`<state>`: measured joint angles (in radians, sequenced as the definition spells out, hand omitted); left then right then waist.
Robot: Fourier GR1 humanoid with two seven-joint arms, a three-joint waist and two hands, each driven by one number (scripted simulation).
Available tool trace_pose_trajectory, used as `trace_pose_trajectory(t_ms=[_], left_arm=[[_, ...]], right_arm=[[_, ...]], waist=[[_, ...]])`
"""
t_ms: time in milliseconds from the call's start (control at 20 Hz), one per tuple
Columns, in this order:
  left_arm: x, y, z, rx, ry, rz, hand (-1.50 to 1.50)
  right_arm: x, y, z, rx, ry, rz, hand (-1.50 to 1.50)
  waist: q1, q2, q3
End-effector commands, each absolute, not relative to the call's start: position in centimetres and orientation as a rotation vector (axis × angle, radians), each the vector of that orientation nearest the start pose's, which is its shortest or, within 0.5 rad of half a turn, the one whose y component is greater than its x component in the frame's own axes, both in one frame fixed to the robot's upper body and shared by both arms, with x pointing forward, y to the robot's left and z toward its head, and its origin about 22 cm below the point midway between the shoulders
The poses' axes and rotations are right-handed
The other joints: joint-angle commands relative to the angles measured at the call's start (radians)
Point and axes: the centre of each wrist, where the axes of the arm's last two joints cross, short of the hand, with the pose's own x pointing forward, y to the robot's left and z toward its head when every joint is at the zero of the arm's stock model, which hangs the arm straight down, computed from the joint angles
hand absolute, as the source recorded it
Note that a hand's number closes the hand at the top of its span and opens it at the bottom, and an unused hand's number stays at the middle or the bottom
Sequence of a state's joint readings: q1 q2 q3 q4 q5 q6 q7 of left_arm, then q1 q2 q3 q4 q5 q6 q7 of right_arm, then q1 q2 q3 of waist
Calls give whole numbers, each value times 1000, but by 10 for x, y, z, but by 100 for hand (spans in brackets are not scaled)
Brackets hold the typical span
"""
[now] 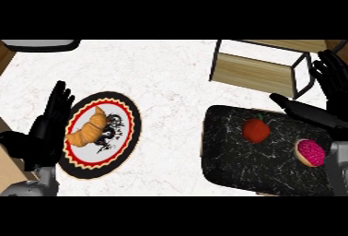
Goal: Pick the bell pepper from the tray and place it in the tiered shelf
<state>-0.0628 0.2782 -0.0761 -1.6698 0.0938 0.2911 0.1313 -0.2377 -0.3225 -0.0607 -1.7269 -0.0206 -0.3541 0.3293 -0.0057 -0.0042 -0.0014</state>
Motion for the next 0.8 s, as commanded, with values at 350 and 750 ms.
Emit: trace_pose_trajectory(t_ms=[350, 750], left_arm=[[256, 271, 50, 251, -1608, 18, 0], [262, 265, 59, 220, -1625, -1, 0]], right_arm=[[275, -253, 193, -683, -1227, 543, -150], [305, -213, 211, -889, -872, 730, -150]], waist=[[22, 2, -7], [39, 7, -2]])
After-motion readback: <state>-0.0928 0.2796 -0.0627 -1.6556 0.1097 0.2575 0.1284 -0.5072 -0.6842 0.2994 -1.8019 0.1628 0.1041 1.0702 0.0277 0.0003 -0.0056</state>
